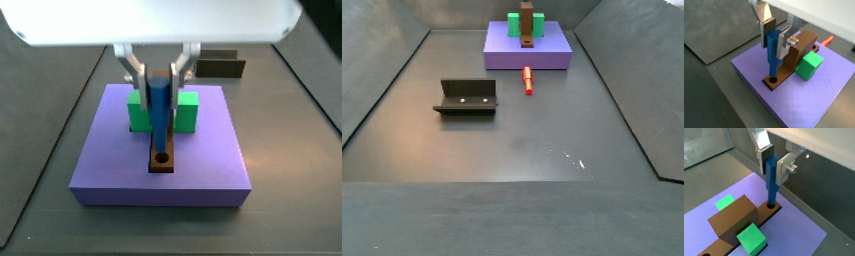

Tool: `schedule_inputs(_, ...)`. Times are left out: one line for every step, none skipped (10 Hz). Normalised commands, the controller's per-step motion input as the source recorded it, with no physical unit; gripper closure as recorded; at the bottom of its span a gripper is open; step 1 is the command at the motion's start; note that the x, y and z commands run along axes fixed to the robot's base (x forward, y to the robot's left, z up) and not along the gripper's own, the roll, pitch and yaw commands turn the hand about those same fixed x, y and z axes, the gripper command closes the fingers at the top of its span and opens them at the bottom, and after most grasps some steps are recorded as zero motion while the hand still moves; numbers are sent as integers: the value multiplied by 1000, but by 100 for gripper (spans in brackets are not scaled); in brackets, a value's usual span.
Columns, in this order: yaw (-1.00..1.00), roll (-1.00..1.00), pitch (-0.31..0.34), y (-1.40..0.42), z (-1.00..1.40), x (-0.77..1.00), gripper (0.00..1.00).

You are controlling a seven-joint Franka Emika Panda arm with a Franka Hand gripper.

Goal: Pick up the blue object. Move up. Move to above the board. Insert the blue object.
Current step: Insert the blue object.

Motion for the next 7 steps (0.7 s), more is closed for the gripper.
schedule_inputs(0,0,0,0,-257,0,100)
schedule_inputs(0,4,-9,0,-229,-111,100)
schedule_inputs(0,0,0,-26,-151,0,100)
schedule_inputs(0,0,0,-66,-140,69,100)
schedule_inputs(0,0,19,-86,-126,183,100)
schedule_inputs(0,0,31,-71,-114,214,100)
schedule_inputs(0,0,6,-6,-131,114,100)
